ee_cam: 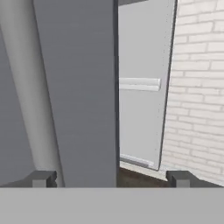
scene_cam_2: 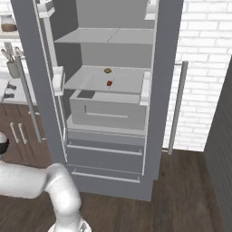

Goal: Take the strawberry from the fridge and place it on top of the pancake, located on the dining counter.

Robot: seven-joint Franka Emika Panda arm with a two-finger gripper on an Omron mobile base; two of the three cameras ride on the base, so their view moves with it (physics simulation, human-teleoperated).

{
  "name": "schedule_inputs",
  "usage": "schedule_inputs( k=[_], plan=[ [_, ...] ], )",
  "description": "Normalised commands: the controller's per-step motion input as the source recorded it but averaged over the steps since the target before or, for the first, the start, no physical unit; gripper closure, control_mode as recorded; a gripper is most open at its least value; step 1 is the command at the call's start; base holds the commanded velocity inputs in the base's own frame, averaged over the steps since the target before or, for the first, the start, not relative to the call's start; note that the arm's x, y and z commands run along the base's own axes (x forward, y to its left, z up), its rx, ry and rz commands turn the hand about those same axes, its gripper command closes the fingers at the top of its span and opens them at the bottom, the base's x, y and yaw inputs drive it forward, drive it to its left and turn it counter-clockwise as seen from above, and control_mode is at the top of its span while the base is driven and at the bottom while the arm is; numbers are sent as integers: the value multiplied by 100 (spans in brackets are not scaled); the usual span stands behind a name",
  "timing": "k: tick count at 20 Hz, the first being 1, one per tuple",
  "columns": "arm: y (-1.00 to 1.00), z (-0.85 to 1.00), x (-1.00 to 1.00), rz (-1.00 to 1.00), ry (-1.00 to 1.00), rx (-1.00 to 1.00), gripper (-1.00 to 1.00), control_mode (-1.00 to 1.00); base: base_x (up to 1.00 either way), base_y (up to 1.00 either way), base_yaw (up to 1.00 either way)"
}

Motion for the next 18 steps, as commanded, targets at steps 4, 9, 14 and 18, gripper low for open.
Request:
schedule_inputs(
  k=[4,9,14,18],
  plan=[
    [-14,27,-74,-8,14,4,-100,-100,0,0,0],
    [-42,22,-92,19,15,30,-100,-100,0,0,0],
    [-92,0,-92,32,5,57,-100,-100,0,0,0],
    [-90,-4,-66,34,0,73,-100,-100,0,0,0]
  ],
)
